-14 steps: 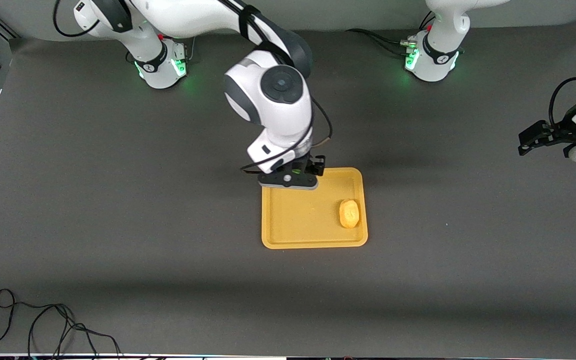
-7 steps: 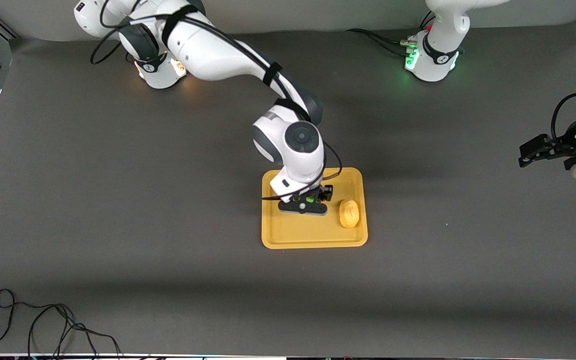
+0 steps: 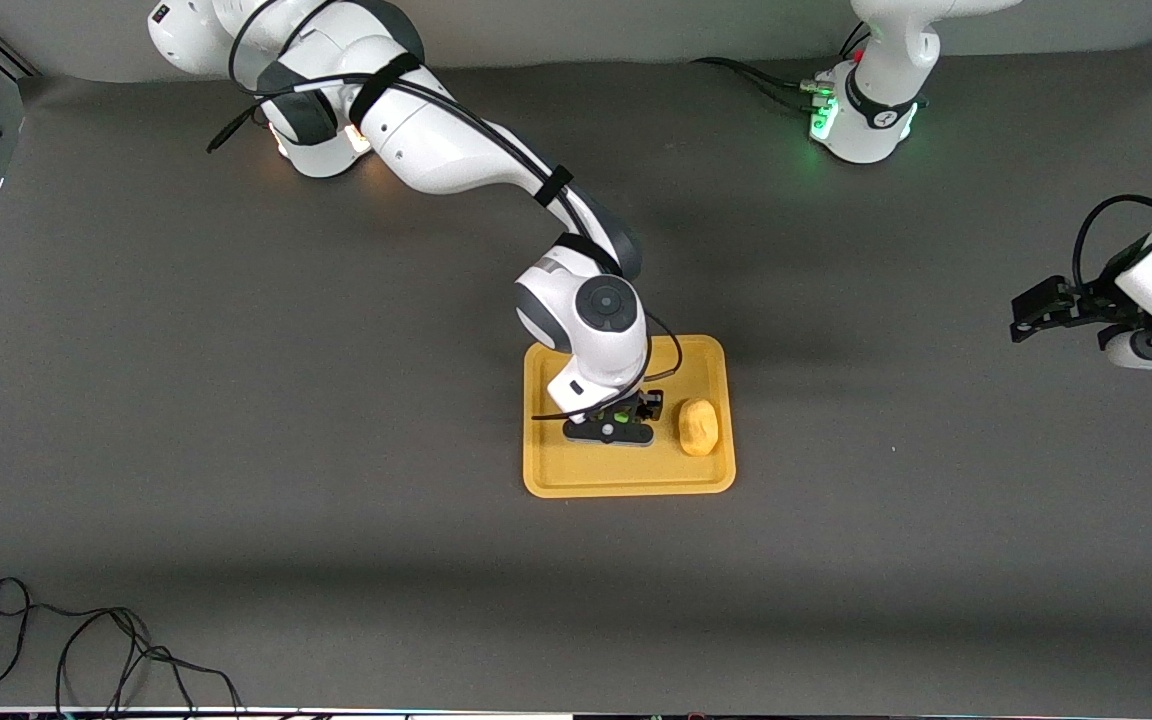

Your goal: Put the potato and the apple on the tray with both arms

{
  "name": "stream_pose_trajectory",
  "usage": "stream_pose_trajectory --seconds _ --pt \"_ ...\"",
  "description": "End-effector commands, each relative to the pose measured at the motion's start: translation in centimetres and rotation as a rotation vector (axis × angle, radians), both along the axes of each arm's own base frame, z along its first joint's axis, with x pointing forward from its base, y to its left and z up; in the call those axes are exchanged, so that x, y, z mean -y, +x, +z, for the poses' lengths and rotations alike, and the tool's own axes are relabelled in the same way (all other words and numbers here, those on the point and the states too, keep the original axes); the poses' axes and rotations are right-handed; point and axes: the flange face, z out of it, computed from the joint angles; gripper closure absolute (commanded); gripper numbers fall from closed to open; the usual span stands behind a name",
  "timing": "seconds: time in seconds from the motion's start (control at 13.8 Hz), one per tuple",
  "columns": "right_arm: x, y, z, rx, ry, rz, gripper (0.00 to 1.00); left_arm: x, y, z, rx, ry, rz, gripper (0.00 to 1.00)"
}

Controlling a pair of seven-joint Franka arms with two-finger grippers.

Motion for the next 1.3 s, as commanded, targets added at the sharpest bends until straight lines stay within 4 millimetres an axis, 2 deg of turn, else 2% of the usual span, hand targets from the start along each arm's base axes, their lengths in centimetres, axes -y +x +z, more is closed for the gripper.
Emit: stream_pose_trajectory --seconds 0.0,0.07,0.14,0.22,0.29,0.43,0.51,0.58,0.65,0.87,1.01,1.23 --pt "-0.5 0.4 -0.3 0.031 0.010 -0.014 0.43 0.1 0.0 0.2 0.003 0.011 0.012 0.01" --pt "-0.5 0.3 -0.6 0.032 0.014 -0.017 0.41 0.0 -0.2 0.2 -0.009 0.011 0.013 0.01" --pt "-0.5 0.3 -1.2 0.032 0.014 -0.018 0.29 0.0 -0.4 0.2 -0.014 0.013 0.015 0.01" --pt "-0.4 0.4 -1.3 0.034 0.016 -0.019 0.08 0.0 -0.9 0.1 -0.005 0.014 0.018 0.01" --pt "-0.4 0.5 -1.3 0.035 0.015 -0.018 0.00 -0.1 -1.3 -0.1 0.015 0.016 0.021 0.01" --pt "-0.3 0.6 0.0 0.034 0.015 -0.023 0.00 -0.5 -1.6 0.2 0.035 0.024 0.028 0.05" --pt "0.0 0.8 1.3 0.019 0.000 -0.030 0.00 -0.4 -1.7 0.3 0.034 0.044 0.019 0.08" --pt "0.2 0.7 2.7 0.002 -0.019 -0.035 0.00 -0.4 -1.9 0.4 0.025 0.059 0.013 0.07" --pt "0.2 0.6 5.4 -0.009 -0.020 -0.037 0.00 -0.1 -1.9 0.4 0.027 0.059 0.008 0.05" --pt "1.8 0.4 15.3 -0.036 -0.024 -0.059 0.00 0.2 -1.8 0.2 0.029 0.059 0.000 0.01" --pt "4.5 0.7 21.3 -0.048 -0.037 -0.072 0.00 0.2 -1.8 0.2 0.033 0.056 0.001 0.01" --pt "10.2 1.4 27.9 -0.094 -0.090 -0.029 0.00 0.2 -1.6 -0.1 0.027 0.055 0.001 0.01"
